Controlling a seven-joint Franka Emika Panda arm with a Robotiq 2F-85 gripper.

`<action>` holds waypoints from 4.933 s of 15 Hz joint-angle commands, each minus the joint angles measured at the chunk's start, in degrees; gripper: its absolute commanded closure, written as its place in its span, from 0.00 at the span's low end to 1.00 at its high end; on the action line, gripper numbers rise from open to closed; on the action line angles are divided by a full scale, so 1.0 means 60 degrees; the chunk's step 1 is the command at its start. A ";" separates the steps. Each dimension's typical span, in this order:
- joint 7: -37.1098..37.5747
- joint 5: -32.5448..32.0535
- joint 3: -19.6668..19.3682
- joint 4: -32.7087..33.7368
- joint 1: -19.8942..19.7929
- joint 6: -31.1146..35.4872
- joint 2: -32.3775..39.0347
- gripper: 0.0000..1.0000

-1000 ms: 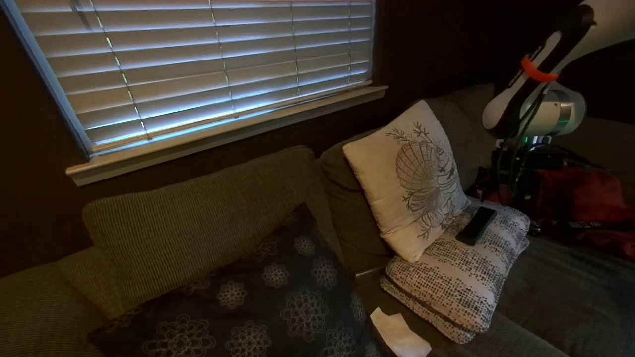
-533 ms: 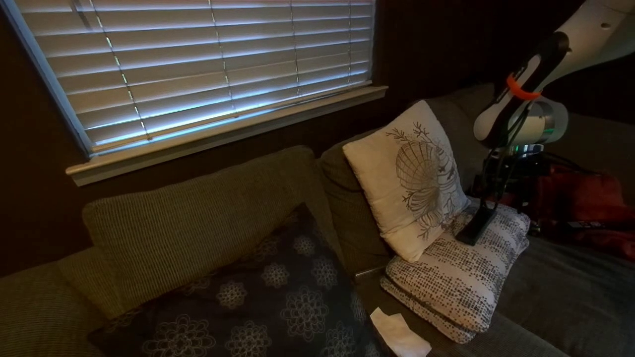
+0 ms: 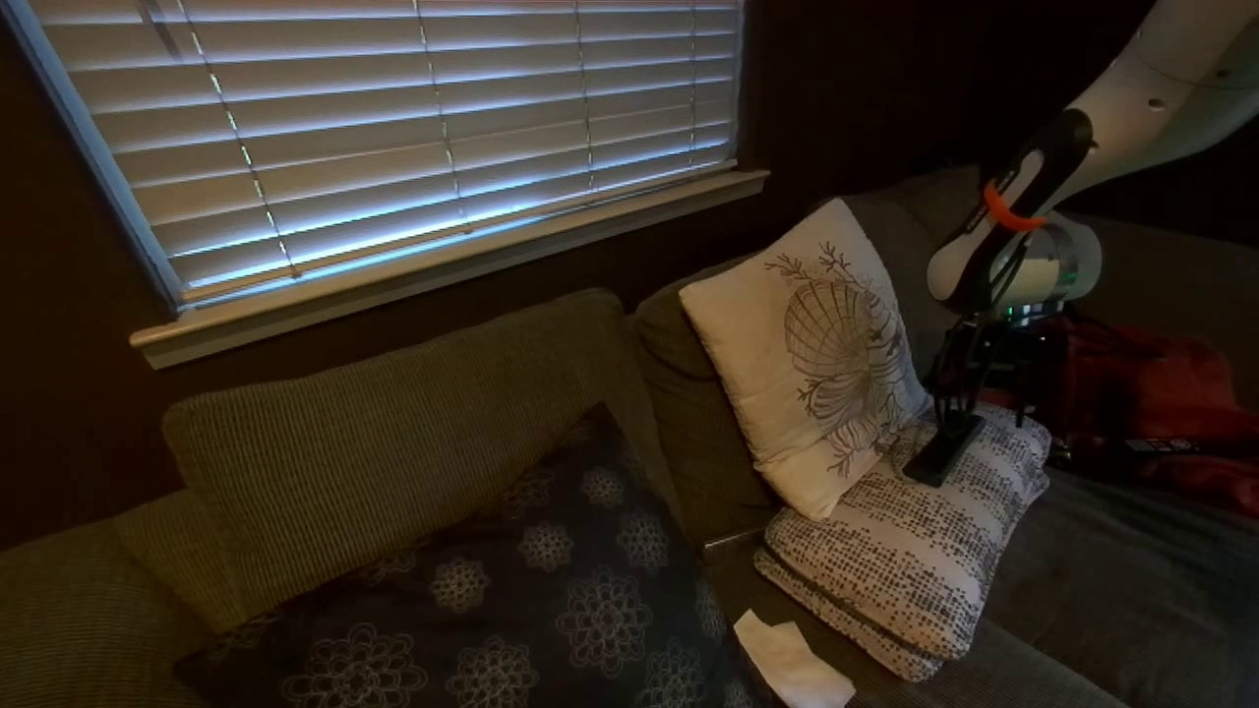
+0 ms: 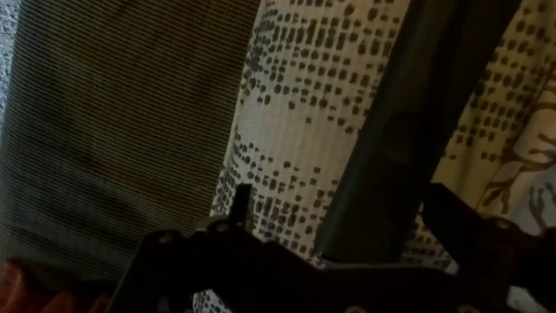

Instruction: Move the remote forward

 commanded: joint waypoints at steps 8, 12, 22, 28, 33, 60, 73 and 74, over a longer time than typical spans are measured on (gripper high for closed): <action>0.0523 -0.0257 -0.0175 0.1806 0.0054 -0.0114 0.1410 0.00; 0.0519 -0.0271 -0.0156 0.2278 -0.0010 -0.0283 0.1736 0.00; 0.0696 -0.0356 -0.0266 0.2626 0.0083 -0.0452 0.1908 0.65; 0.0917 -0.0311 -0.0278 0.2342 0.0174 -0.0367 0.1685 0.66; 0.1438 -0.0204 -0.0324 0.1428 0.0540 -0.0158 0.0922 0.67; 0.9883 -0.4308 -0.4497 -0.0672 0.6308 0.1258 0.0887 0.68; 1.1100 -0.5558 -0.4719 0.0184 0.7151 -0.0495 0.2021 0.68; 1.1473 -0.5802 -0.4791 0.0299 0.7329 -0.0741 0.2191 0.68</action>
